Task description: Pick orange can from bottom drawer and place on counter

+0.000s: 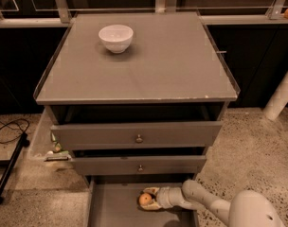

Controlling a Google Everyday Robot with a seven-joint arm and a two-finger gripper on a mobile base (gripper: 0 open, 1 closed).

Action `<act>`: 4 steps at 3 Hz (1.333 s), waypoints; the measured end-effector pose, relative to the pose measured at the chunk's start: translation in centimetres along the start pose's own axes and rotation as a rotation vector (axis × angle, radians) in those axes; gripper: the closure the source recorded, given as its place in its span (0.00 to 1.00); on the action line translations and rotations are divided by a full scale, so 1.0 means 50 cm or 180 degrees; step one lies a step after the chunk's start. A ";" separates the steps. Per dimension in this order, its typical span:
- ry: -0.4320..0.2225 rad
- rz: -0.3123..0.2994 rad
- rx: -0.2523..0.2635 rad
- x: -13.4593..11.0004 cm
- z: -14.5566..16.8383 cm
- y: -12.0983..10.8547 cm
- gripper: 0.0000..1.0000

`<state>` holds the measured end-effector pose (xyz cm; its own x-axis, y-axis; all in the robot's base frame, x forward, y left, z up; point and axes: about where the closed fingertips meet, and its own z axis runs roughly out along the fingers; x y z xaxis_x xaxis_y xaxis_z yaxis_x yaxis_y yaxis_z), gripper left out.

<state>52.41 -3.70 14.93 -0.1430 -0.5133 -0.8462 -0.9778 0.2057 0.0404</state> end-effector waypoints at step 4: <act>-0.0247 -0.0186 0.0234 -0.102 -0.188 0.072 1.00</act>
Offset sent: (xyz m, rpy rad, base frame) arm -0.0319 -0.0262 0.0503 0.0479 -0.0211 -0.0078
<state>48.17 -8.17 24.37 -0.0710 -0.4607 -0.8847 -0.9698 0.2394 -0.0468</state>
